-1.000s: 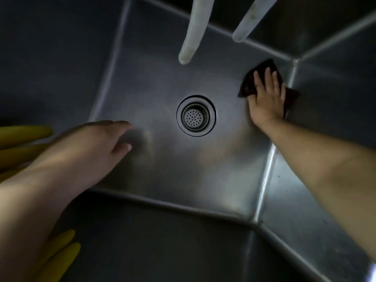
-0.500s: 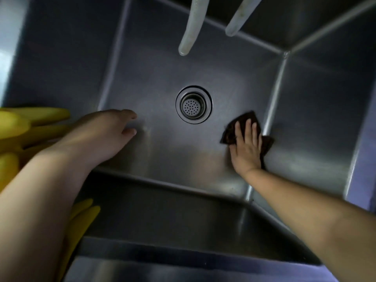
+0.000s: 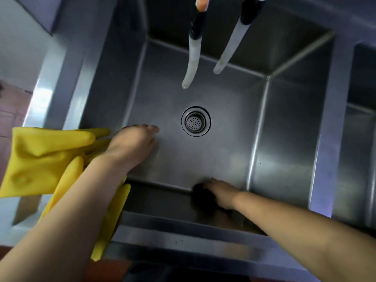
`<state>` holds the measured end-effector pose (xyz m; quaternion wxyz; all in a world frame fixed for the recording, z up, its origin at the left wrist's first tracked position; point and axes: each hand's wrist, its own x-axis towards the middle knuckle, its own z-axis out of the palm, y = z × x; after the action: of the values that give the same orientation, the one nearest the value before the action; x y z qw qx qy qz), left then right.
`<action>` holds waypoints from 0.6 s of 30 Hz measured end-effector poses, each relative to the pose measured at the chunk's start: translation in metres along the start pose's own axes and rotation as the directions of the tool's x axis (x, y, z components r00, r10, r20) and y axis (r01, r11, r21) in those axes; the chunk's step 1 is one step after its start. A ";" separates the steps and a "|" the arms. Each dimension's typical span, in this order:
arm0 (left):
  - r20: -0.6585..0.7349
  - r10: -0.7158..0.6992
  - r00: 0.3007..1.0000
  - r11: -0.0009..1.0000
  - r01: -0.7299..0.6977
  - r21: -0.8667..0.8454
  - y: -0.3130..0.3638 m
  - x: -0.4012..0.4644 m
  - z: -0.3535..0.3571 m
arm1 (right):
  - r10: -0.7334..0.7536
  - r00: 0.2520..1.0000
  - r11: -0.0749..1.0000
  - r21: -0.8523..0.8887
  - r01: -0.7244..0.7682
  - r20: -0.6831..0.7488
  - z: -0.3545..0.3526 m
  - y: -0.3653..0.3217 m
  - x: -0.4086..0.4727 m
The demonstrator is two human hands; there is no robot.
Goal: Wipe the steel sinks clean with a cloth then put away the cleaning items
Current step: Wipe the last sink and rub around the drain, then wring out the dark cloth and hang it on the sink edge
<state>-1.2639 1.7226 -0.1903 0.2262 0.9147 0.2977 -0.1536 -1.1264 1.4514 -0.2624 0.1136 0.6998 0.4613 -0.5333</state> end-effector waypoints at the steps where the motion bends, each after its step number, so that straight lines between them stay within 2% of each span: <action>1: 0.005 0.021 1.000 0.999 -0.021 0.036 0.003 -0.001 -0.007 | -0.005 1.000 0.999 0.042 0.004 0.020 -0.004 -0.005 -0.004; 6: 0.009 0.106 0.994 0.985 -0.107 0.135 0.020 -0.007 -0.040 | -0.009 1.000 0.969 0.246 0.005 0.016 -0.025 -0.036 -0.023; 8: 0.005 0.125 0.992 0.981 -0.125 0.151 0.026 -0.014 -0.052 | -0.007 0.997 0.925 0.379 0.037 -0.080 -0.032 -0.052 -0.034; 10: -0.010 0.129 0.992 0.980 -0.126 0.153 0.034 -0.027 -0.064 | 0.050 0.969 0.835 0.542 0.093 -0.243 -0.041 -0.068 -0.048; 13: -0.001 0.111 0.994 0.990 -0.110 0.093 0.050 -0.053 -0.075 | 0.196 0.846 0.721 0.657 0.219 -0.497 -0.060 -0.088 -0.073; 16: -0.034 0.113 0.993 0.991 -0.115 -0.070 0.075 -0.078 -0.083 | 0.206 0.688 0.702 0.595 0.391 -0.696 -0.078 -0.107 -0.105; 18: -0.073 0.102 0.992 0.968 -0.116 -0.221 0.093 -0.089 -0.091 | 0.174 0.591 0.727 0.507 0.462 -0.788 -0.087 -0.118 -0.129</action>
<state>-1.2627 1.6595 -0.0464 0.3272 0.9024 0.2693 -0.0783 -1.1612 1.5048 -0.0776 -0.4099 0.8082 0.2977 -0.3004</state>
